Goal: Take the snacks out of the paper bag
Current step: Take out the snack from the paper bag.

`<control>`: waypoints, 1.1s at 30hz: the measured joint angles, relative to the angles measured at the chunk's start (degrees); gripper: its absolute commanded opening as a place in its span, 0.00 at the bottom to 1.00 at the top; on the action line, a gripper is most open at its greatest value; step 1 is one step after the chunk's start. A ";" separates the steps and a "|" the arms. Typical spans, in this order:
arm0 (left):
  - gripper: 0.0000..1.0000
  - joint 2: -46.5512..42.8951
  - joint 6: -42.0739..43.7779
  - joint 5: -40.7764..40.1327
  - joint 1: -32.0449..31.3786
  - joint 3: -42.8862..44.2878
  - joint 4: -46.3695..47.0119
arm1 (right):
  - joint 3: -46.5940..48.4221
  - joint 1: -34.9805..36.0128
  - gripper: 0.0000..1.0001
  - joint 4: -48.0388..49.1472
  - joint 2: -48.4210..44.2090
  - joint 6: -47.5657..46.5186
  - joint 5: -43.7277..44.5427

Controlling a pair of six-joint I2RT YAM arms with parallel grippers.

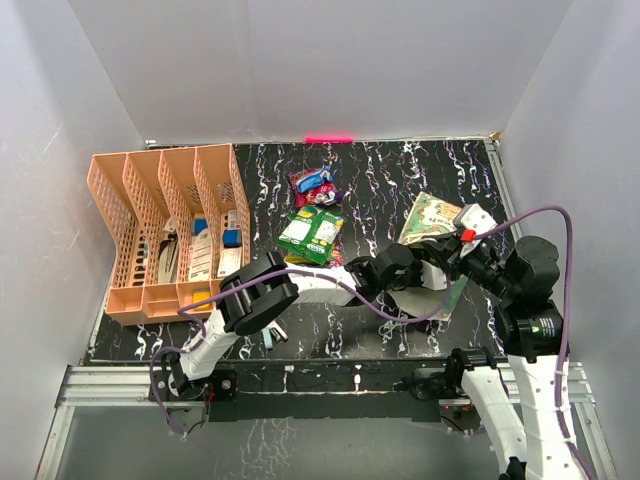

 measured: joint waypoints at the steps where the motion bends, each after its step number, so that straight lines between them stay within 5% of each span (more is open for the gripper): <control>1: 0.46 -0.13 -0.07 0.02 0.00 0.00 -0.04 | 0.07 0.07 0.07 0.04 0.04 0.00 -0.04; 15: 0.55 -2.51 -0.74 1.16 0.00 -0.09 -0.59 | 0.09 0.09 0.07 0.20 0.04 0.07 -0.33; 33: 0.50 -1.27 5.68 -2.49 -0.15 0.22 1.86 | 0.09 0.15 0.07 0.28 0.04 0.22 -0.37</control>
